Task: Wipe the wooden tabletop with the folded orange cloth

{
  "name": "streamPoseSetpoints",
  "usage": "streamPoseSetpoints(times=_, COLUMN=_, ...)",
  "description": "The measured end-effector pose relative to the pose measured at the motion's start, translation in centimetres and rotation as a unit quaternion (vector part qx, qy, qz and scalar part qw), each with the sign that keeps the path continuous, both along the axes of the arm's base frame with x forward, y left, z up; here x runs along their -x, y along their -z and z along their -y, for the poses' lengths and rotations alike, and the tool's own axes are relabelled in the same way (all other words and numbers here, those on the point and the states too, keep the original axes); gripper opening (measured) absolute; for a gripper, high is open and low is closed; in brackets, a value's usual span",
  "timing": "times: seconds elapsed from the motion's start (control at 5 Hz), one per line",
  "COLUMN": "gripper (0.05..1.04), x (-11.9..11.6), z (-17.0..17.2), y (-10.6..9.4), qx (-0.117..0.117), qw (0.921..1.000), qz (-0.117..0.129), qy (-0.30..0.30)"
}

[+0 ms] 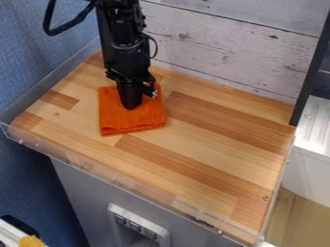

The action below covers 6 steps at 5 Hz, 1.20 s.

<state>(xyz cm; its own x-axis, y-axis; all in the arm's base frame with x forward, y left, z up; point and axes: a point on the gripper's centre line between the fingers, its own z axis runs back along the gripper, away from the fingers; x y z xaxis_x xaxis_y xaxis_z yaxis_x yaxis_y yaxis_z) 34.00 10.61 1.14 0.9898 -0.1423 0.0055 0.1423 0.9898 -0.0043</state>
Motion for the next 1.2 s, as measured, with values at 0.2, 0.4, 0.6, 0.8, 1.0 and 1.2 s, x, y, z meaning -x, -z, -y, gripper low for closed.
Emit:
streamPoseSetpoints(times=0.2, gripper=0.058, x=-0.7, z=-0.6, y=0.0, qx=0.004, qw=0.9998, qz=0.000, qy=-0.020)
streamPoseSetpoints(times=0.4, gripper=0.085, x=-1.9, z=-1.3, y=-0.1, qx=0.004, qw=0.9993, qz=0.003, qy=-0.038)
streamPoseSetpoints(times=0.6, gripper=0.239, x=-2.7, z=-1.7, y=-0.5, qx=0.004, qw=0.9984, qz=-0.002, qy=-0.056)
streamPoseSetpoints(times=0.8, gripper=0.499, x=-2.5, z=-1.5, y=-0.7, qx=0.005, qw=0.9969, qz=-0.011, qy=-0.078)
streamPoseSetpoints(times=1.0, gripper=0.799, x=-1.7, z=0.3, y=-1.6, qx=0.003, qw=0.9964, qz=-0.020, qy=-0.082)
streamPoseSetpoints(times=1.2, gripper=1.003, x=-0.8, z=2.3, y=-4.0, qx=-0.004, qw=0.9964, qz=-0.011, qy=-0.084)
